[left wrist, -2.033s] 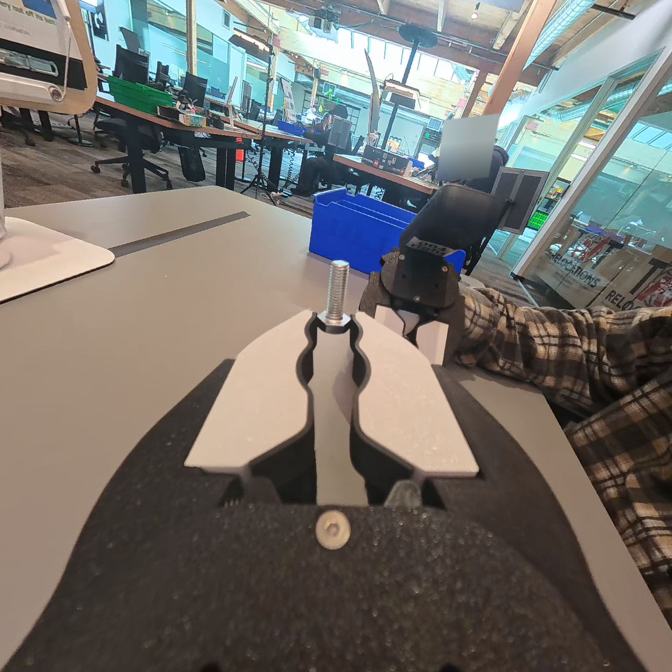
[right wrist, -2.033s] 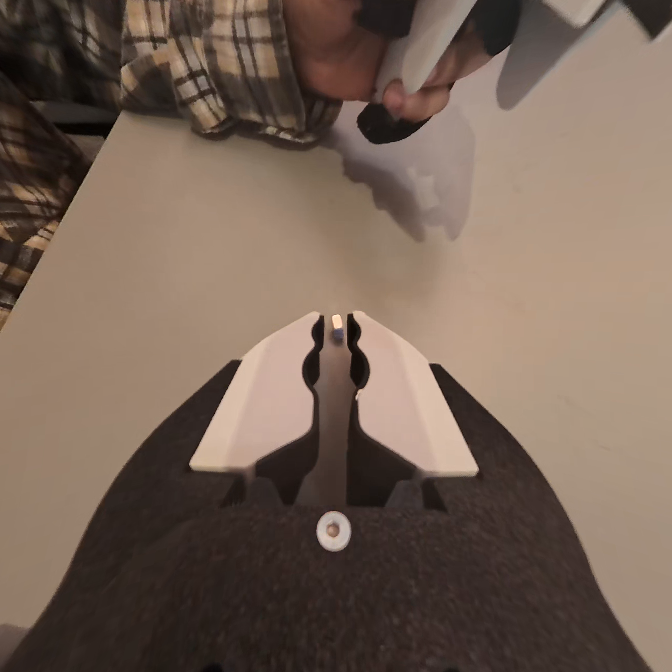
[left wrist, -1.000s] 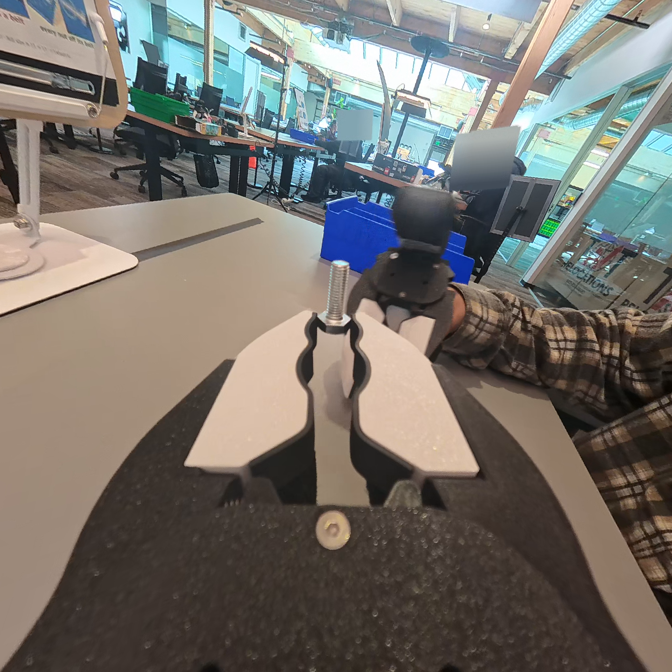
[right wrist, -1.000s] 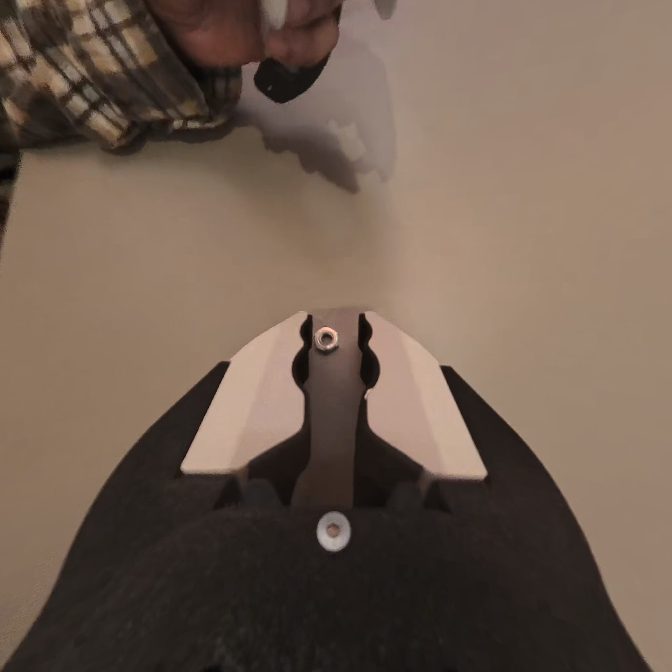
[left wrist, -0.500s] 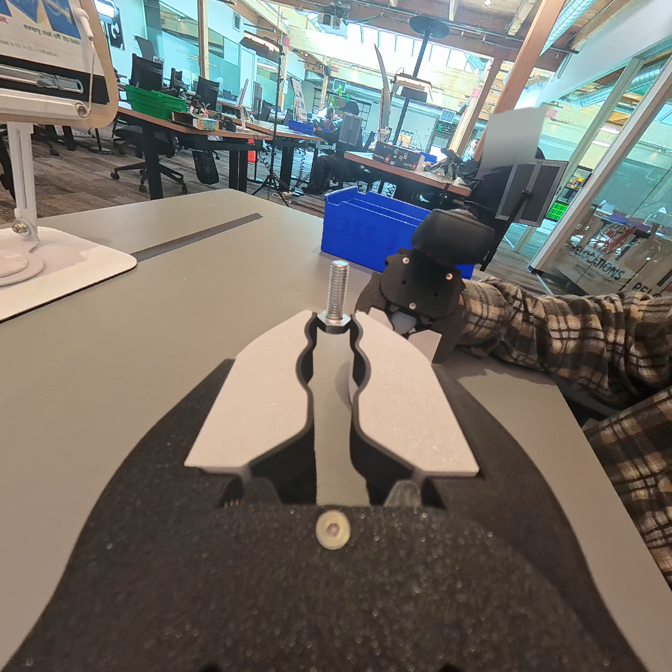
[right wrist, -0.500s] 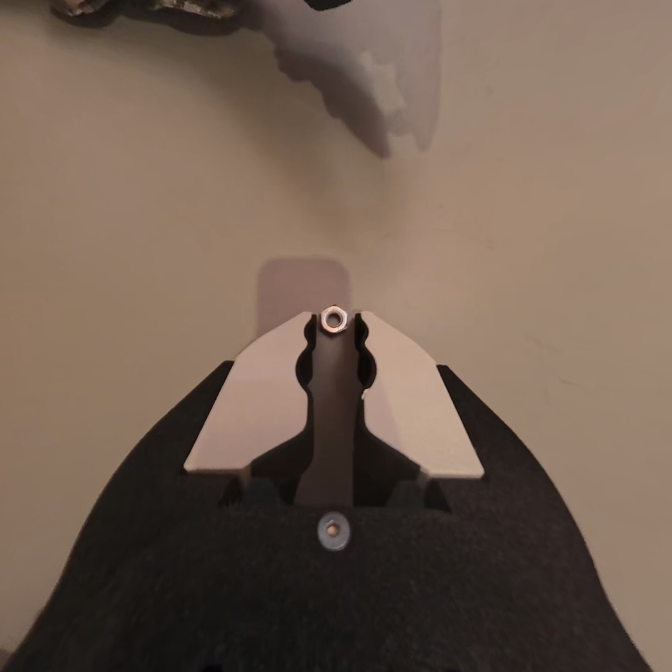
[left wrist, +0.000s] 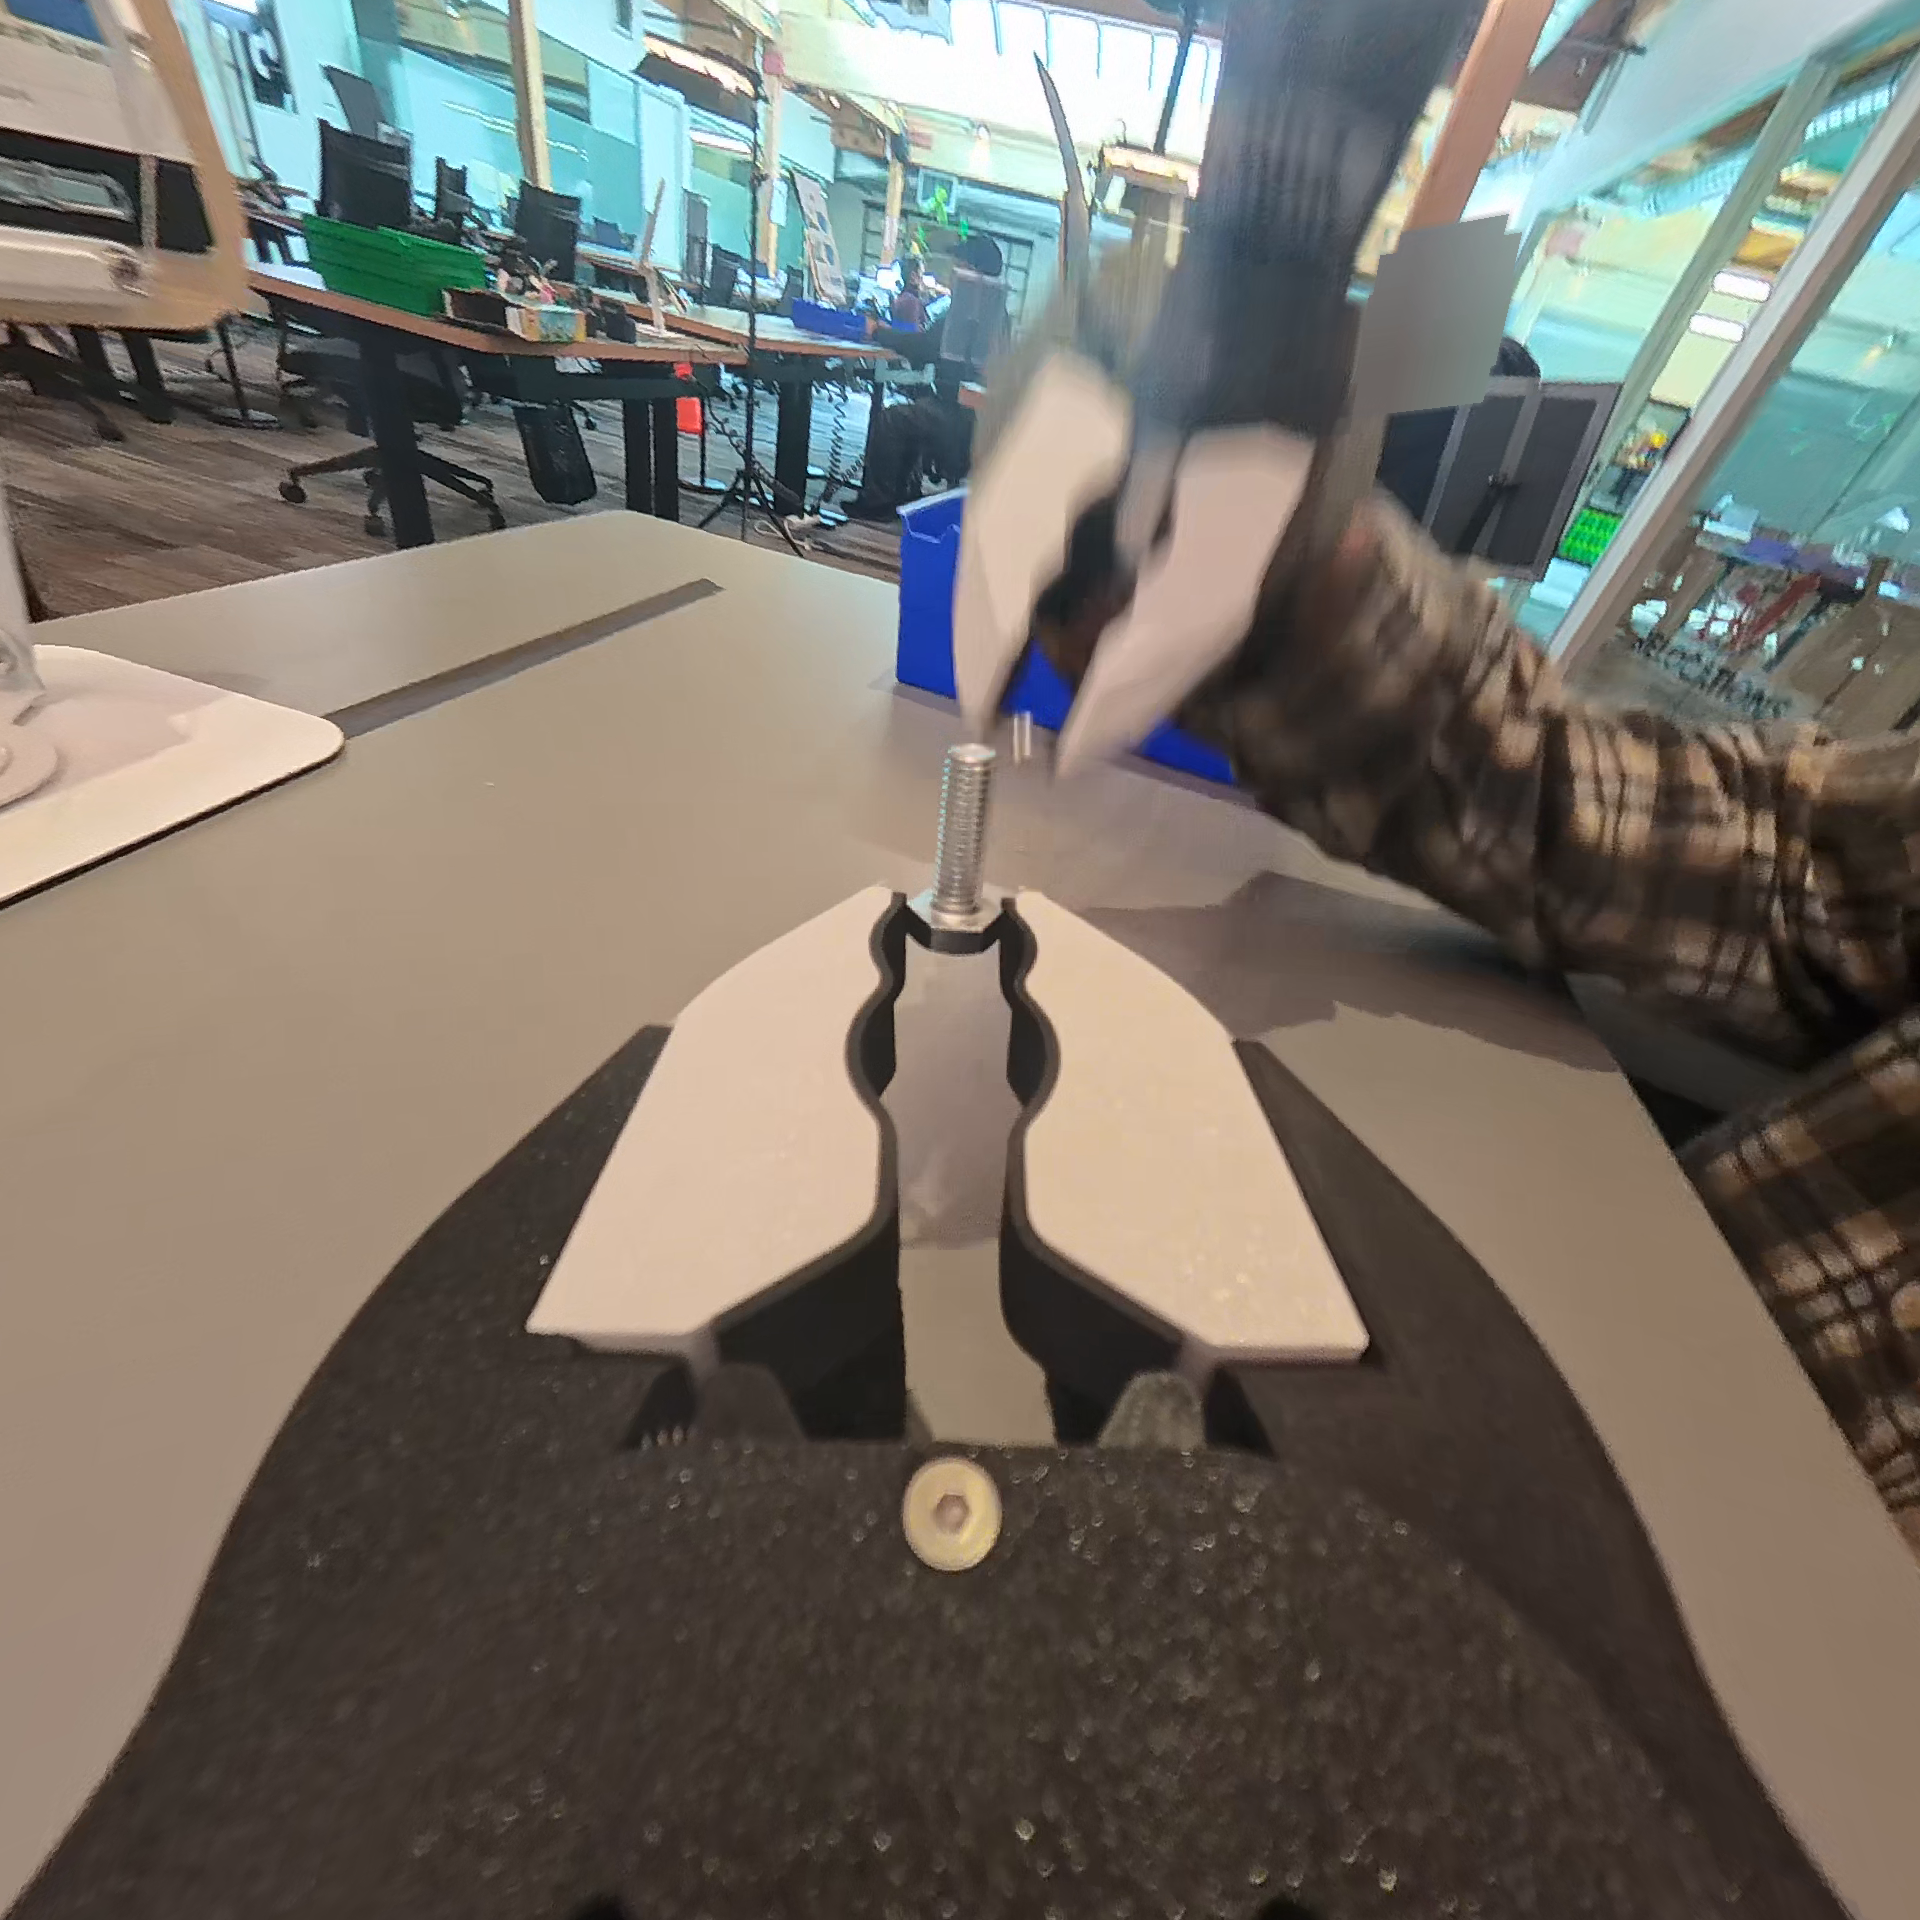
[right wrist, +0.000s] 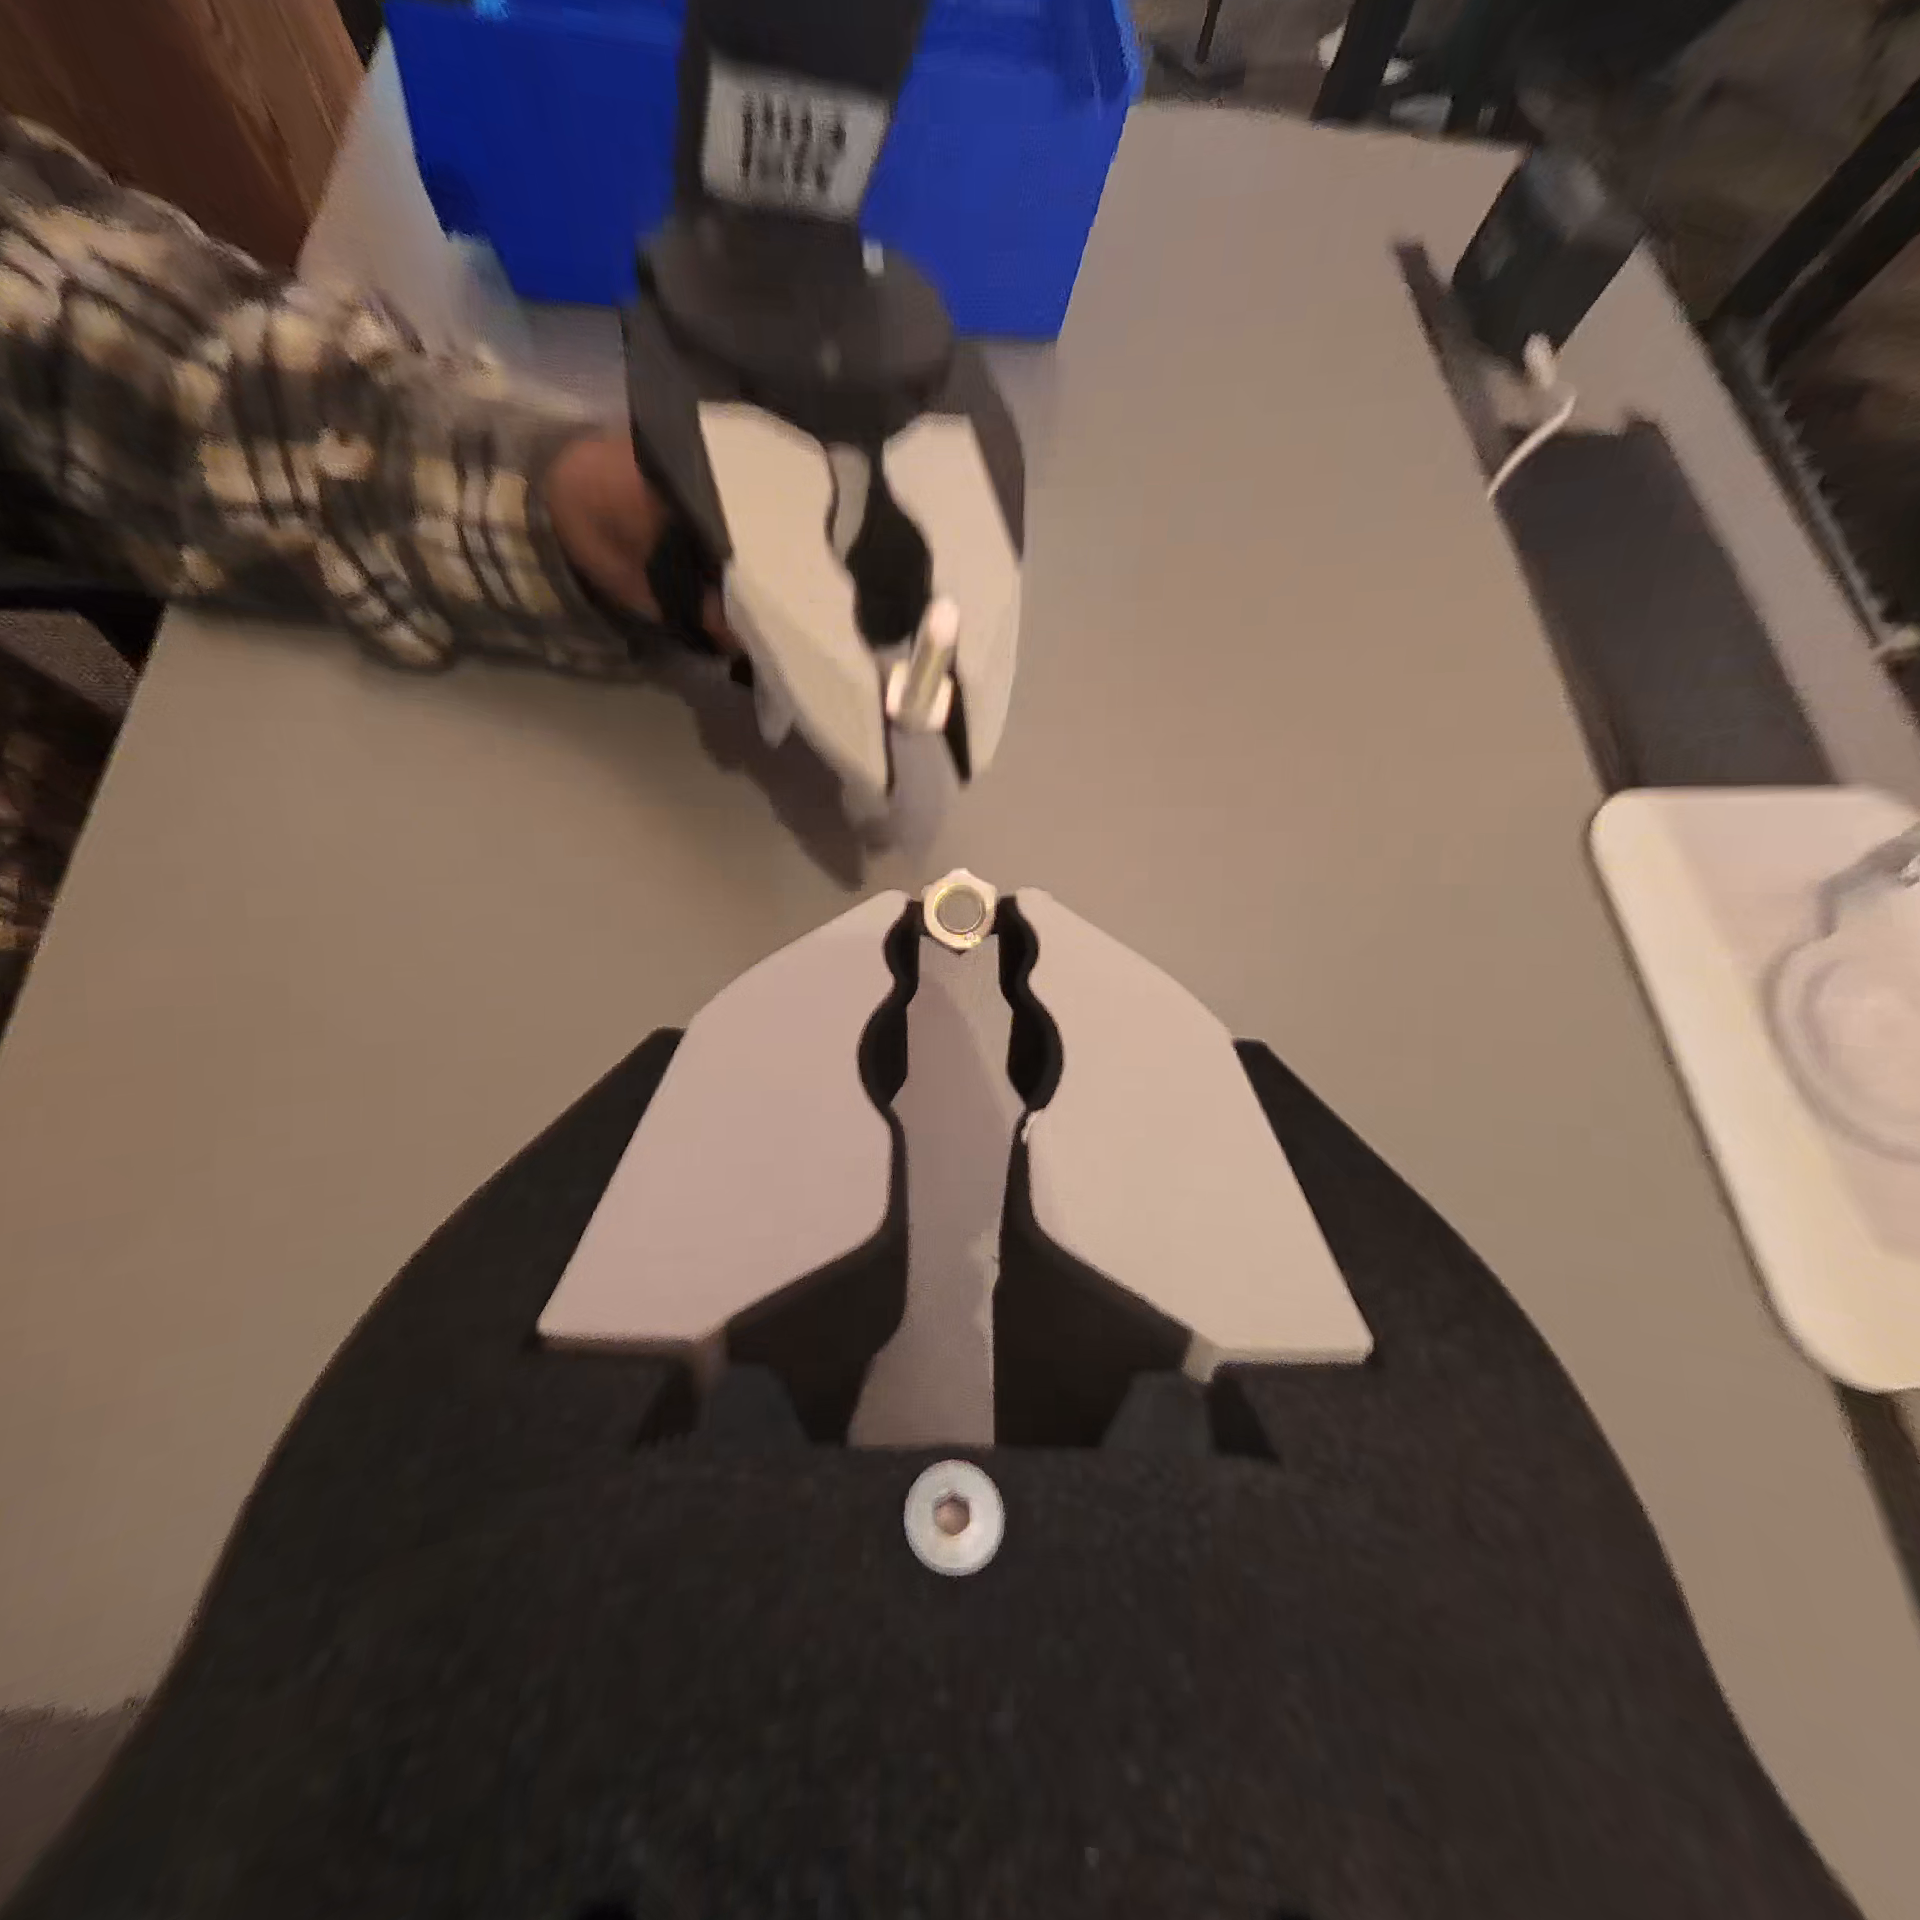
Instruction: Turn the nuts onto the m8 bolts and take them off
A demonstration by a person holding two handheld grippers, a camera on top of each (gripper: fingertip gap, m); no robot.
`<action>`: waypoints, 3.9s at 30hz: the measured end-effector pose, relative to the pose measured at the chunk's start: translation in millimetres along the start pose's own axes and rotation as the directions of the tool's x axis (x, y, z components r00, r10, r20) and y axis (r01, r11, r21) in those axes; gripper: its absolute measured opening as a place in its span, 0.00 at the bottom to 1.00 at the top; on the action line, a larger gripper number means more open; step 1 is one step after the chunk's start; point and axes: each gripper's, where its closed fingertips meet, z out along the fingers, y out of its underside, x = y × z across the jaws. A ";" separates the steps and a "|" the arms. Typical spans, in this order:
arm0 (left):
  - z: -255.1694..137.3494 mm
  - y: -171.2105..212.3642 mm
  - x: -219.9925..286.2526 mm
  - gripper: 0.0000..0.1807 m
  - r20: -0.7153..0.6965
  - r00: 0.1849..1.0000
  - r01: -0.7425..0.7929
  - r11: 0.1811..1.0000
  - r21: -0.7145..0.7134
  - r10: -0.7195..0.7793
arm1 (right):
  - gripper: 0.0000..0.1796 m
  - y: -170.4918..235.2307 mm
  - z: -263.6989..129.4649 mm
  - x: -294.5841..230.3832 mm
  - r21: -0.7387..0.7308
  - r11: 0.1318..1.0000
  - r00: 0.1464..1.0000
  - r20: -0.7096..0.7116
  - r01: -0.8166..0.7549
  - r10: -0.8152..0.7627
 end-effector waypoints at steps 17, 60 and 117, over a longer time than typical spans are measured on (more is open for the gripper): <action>18.9 14.4 15.1 0.09 0.009 0.998 -0.068 0.995 -0.076 0.069 | 0.08 -23.3 14.4 -16.8 -0.069 0.997 0.991 0.133 0.024 -0.015; 15.6 13.0 13.3 0.09 0.067 0.995 -0.073 0.992 -0.101 0.080 | 0.08 -18.0 20.2 -17.2 -0.045 0.999 0.984 0.176 0.001 0.007; 9.5 -10.0 27.5 0.09 -0.022 1.000 -0.016 1.000 0.021 0.016 | 0.65 -55.9 20.3 -46.8 0.569 0.819 0.996 0.087 -0.073 0.028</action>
